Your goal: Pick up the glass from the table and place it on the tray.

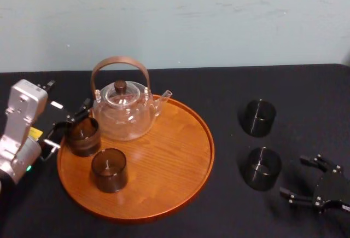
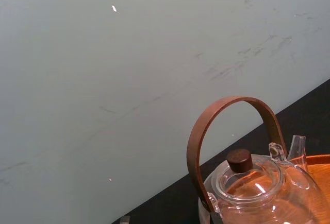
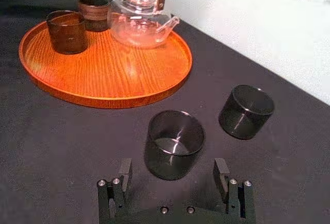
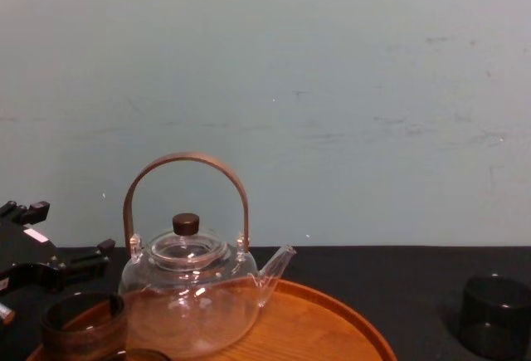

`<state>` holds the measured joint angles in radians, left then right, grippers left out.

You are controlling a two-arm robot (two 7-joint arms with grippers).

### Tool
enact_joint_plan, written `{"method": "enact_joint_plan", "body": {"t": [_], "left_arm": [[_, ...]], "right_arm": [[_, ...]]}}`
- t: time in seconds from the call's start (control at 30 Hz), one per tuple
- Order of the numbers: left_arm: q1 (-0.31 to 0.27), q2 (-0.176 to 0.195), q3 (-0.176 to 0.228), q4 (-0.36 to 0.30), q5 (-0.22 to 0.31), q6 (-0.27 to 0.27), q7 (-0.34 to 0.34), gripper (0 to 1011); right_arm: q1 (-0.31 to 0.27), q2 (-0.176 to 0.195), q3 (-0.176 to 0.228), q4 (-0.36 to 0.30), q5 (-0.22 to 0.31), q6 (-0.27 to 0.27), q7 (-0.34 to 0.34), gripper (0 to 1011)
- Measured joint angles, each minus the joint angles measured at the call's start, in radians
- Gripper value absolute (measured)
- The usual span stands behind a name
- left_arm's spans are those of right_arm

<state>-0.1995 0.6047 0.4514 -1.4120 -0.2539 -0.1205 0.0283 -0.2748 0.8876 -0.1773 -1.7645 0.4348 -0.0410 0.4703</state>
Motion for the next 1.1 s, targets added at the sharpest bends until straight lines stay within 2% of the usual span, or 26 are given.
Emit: {"method": "enact_joint_plan", "body": {"t": [0.3,0.37,0.43,0.57,0.87,1.1], "left_arm": [[0.0,0.0,0.0,0.0,0.0,0.0,0.0,1001],[0.0,0.0,0.0,0.0,0.0,0.0,0.0,1001],[0.0,0.0,0.0,0.0,0.0,0.0,0.0,1001],[0.0,0.0,0.0,0.0,0.0,0.0,0.0,1001],[0.0,0.0,0.0,0.0,0.0,0.0,0.0,1002],[0.0,0.0,0.0,0.0,0.0,0.0,0.0,1001]], "right_arm": [[0.034,-0.042,-0.009,0.019,-0.004,0.06,0.015,1002],[0.049,-0.064,-0.012,0.026,0.003,0.09,0.018,1002],[0.053,-0.069,-0.012,0.028,0.007,0.099,0.018,1002],[0.077,-0.095,-0.017,0.036,0.033,0.155,0.024,1003],[0.117,-0.104,-0.041,0.044,0.059,0.222,0.034,1002],[0.141,-0.113,-0.054,0.055,0.067,0.248,0.02,1002]]}}
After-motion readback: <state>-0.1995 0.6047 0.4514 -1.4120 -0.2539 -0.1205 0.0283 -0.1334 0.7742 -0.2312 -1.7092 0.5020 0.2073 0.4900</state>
